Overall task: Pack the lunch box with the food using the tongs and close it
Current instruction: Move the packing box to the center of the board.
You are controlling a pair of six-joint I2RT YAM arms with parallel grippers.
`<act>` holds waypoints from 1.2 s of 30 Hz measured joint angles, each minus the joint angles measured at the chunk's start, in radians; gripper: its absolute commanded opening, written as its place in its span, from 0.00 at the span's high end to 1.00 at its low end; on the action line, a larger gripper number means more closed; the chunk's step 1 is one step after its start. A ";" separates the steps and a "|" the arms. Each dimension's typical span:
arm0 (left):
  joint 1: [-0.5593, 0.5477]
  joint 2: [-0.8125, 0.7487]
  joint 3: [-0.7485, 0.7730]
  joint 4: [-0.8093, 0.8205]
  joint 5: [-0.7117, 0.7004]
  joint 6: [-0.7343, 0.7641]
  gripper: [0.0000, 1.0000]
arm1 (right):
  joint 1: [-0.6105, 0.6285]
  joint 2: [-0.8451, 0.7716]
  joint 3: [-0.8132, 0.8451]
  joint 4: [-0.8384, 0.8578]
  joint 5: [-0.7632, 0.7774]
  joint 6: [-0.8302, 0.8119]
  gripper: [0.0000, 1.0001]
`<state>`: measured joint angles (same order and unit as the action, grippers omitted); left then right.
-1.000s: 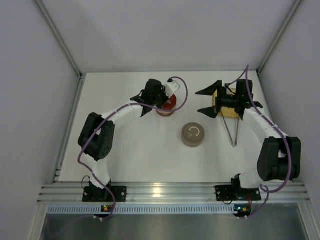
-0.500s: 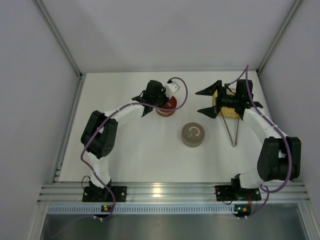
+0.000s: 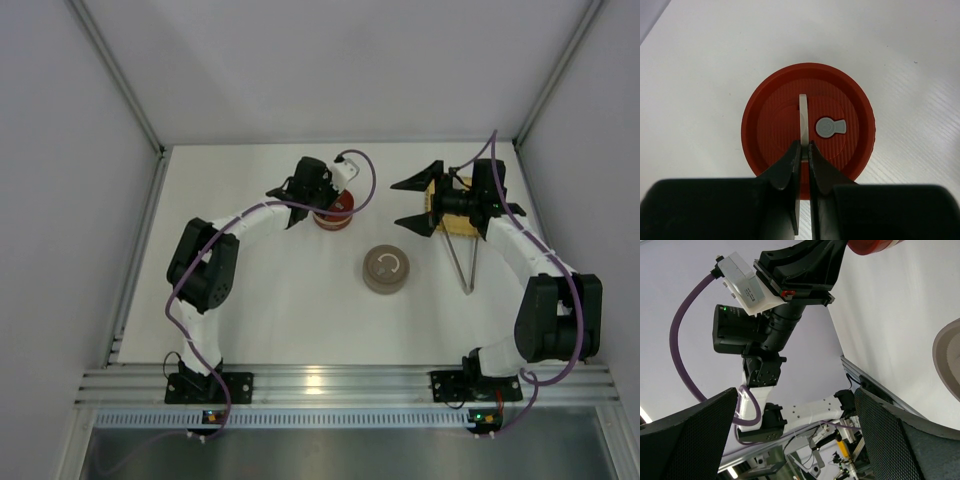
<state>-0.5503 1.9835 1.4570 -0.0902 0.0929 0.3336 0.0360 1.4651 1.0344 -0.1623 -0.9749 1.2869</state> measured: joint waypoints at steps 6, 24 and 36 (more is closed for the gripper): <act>0.000 0.002 0.002 -0.002 0.000 0.000 1.00 | 0.000 0.000 0.000 0.002 -0.002 0.005 0.02; 0.000 0.013 0.026 -0.041 0.000 -0.010 0.81 | 0.000 0.000 0.000 0.006 -0.014 0.007 0.01; 0.001 0.059 0.087 -0.077 -0.002 -0.017 0.72 | 0.000 0.000 -0.021 0.013 -0.014 0.008 0.01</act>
<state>-0.5491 2.0426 1.5436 -0.1669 0.0910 0.3164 0.0360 1.4651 1.0130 -0.1493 -0.9890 1.2945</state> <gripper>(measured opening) 0.274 0.986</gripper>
